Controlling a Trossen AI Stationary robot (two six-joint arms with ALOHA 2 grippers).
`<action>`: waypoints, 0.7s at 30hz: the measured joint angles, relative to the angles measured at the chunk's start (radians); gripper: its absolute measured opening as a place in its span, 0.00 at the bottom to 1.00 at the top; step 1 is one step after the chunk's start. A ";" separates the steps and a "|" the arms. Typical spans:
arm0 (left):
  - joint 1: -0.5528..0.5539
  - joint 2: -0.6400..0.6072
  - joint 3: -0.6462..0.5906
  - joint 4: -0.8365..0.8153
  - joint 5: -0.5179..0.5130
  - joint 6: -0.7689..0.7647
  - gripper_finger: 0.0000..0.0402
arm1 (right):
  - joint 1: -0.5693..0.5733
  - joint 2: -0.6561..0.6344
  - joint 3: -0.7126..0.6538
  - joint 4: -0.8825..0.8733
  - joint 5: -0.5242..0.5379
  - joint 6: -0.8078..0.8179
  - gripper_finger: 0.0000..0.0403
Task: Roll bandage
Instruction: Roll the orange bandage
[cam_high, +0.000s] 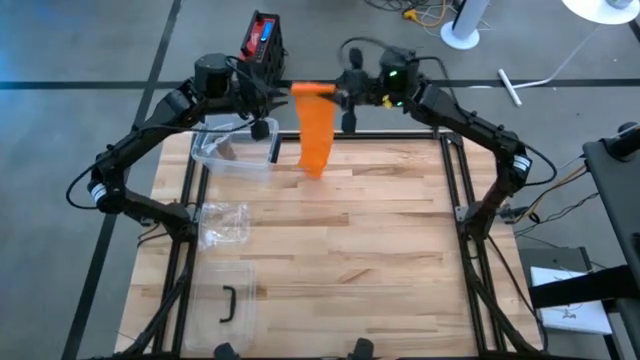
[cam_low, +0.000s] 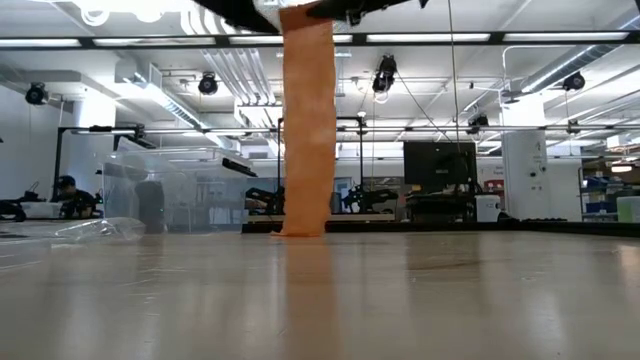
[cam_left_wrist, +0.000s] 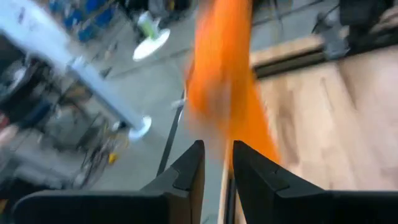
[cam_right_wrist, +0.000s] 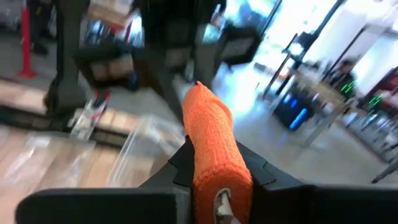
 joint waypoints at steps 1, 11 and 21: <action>0.002 -0.002 -0.002 -0.007 -0.004 0.004 0.18 | -0.001 -0.009 0.005 0.012 -0.001 0.000 0.13; 0.000 -0.020 -0.002 0.100 0.029 -0.019 0.19 | 0.000 0.001 0.005 -0.010 -0.004 -0.055 0.12; -0.003 -0.020 0.000 0.230 0.136 -0.106 0.23 | -0.001 0.030 0.004 -0.037 -0.001 -0.119 0.13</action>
